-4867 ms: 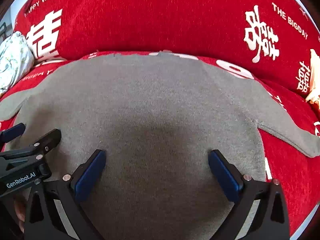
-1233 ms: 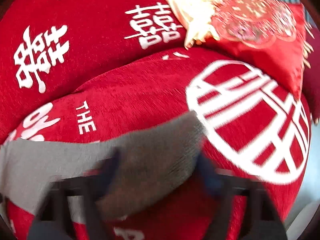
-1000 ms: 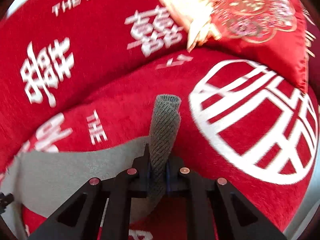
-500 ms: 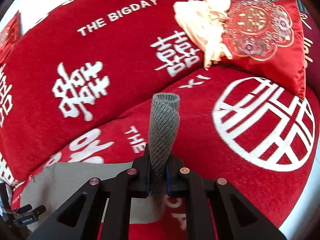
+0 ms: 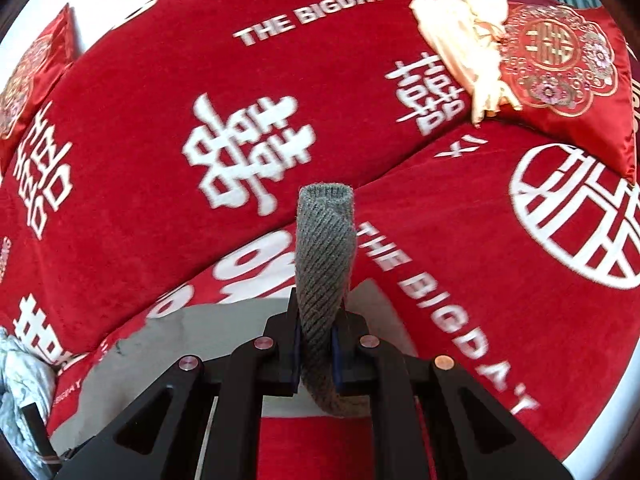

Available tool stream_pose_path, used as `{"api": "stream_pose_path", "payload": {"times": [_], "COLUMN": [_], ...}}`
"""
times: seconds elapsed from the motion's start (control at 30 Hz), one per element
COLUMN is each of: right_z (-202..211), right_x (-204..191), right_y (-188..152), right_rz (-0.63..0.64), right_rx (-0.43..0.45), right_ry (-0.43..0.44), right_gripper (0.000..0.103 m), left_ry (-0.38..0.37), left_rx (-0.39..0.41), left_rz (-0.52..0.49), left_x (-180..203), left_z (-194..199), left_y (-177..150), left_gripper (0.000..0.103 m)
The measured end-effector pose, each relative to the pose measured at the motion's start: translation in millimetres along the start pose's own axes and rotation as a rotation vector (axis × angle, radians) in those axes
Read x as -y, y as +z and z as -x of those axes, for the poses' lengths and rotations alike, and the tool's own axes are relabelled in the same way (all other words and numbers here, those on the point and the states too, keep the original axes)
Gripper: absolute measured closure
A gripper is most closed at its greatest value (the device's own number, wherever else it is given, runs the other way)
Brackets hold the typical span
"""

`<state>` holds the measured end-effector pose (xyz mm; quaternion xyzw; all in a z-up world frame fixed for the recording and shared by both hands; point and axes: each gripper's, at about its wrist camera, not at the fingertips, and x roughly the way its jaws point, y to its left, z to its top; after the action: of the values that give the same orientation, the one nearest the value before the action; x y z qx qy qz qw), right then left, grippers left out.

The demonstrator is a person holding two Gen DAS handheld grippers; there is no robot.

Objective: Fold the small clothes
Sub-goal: 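Carry the held sleeve across the sweater body with the right tool, then open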

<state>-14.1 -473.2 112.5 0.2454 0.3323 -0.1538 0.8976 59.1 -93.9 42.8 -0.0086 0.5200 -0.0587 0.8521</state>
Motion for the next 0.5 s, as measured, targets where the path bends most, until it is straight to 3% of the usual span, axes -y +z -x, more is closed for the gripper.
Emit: {"api": "stream_pose_path", "payload": {"times": [0.5], "right_z": [1.5], "right_x": [-121.0], "right_y": [-30.9], "right_rz": [0.117], "right_rx": [-0.029], "right_ry": [0.043], "right_gripper": [0.091], "left_ry": [-0.043], "left_rx": [0.041], "left_rz": [0.052], "left_x": [-67.6], "left_z": [17.7], "left_y": [-16.4], "left_gripper": [0.0]}}
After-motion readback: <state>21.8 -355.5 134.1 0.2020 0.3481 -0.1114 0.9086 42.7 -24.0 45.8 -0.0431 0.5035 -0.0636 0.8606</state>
